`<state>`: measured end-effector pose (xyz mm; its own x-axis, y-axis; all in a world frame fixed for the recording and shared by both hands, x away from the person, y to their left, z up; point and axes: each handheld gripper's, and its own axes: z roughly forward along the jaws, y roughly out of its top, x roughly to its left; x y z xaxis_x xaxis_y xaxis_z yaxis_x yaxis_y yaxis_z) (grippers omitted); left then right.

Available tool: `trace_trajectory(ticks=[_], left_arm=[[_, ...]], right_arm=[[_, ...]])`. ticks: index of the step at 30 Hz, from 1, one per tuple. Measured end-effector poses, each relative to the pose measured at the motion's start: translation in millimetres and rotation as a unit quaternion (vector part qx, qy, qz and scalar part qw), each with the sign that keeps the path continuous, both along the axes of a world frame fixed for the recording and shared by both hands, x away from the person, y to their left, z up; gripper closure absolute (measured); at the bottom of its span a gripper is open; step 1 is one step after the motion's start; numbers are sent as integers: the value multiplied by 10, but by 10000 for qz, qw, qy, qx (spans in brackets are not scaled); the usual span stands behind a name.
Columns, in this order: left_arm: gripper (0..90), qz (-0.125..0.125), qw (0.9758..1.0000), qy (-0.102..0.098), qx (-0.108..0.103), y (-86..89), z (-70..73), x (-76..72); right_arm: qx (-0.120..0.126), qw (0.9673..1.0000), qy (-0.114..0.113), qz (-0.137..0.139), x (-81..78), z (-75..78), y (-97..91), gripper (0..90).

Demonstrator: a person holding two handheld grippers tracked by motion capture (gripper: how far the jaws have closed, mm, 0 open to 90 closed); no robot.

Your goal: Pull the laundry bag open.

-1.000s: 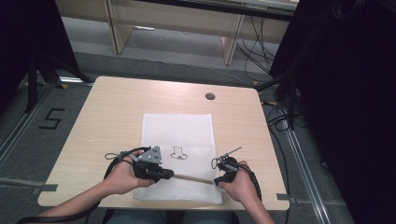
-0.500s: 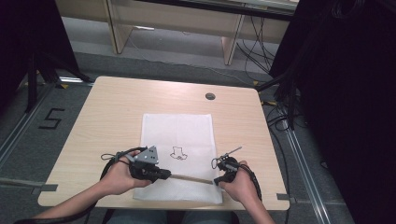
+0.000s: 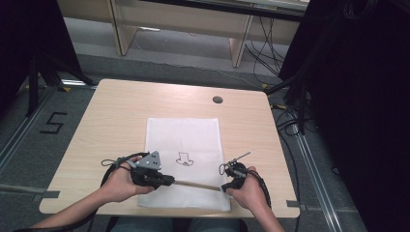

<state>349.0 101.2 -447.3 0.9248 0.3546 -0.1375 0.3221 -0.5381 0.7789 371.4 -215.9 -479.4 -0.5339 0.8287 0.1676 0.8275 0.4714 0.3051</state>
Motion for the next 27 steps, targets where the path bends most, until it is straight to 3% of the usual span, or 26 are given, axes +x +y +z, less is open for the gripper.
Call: trace_trajectory(ticks=[12,13,20,22,26,27], left_arm=[[873,24,10000,31,-38,46,-6,-3],[873,14,10000,3,52,53,-8,-3],[873,-40,10000,-14,-2,54,-11,5],[873,48,9999,75,-67,48,-22,-13],[873,-14,10000,-6,5,64,-17,-6],[873,26,10000,61,8,73,-14,-7]], right_arm=[[-5,10000,-6,2,-1,1,1,900],[-3,10000,-19,29,2,-1,-1,900],[-6,10000,-14,25,1,0,0,900],[-3,10000,-16,28,1,-1,-1,900],[-17,10000,12,52,5,3,-6,900],[-16,10000,14,52,5,4,-6,900]])
